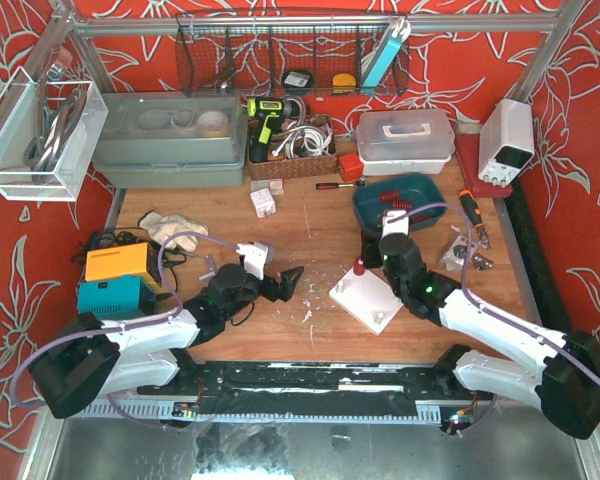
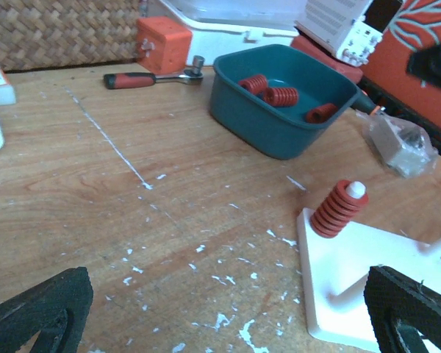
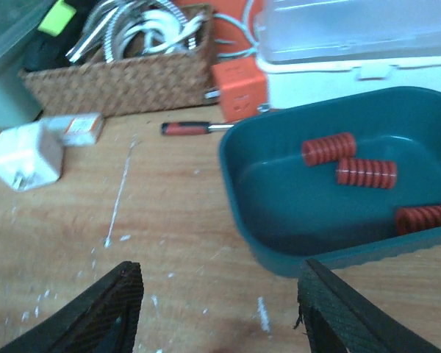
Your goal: Install the large spring
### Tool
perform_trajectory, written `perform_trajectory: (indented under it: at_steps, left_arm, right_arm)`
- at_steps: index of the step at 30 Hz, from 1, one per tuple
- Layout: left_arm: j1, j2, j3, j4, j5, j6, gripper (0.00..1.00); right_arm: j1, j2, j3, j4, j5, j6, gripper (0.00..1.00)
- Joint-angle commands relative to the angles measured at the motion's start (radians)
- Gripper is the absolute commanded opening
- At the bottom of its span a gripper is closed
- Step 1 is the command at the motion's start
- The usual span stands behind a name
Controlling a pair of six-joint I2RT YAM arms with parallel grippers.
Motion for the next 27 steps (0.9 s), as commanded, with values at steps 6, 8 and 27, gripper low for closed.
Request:
perform_trajectory:
  at_steps: [6,8,27]
  left_arm:
    - [-0.008,-0.021,0.005,0.014,0.170,0.069,1.00]
    - [-0.013,-0.016,0.003,0.022,0.175,0.072,1.00]
    - [-0.024,0.017,0.021,0.031,0.188,0.067,1.00]
  right_arm:
    - [-0.220,0.147,0.249,-0.312,-0.064,0.202,0.61]
    - [-0.268,0.235,0.327,-0.326,-0.152,0.121,0.58]
    - [-0.571,0.727,0.706,-0.472,-0.251,0.419,0.46]
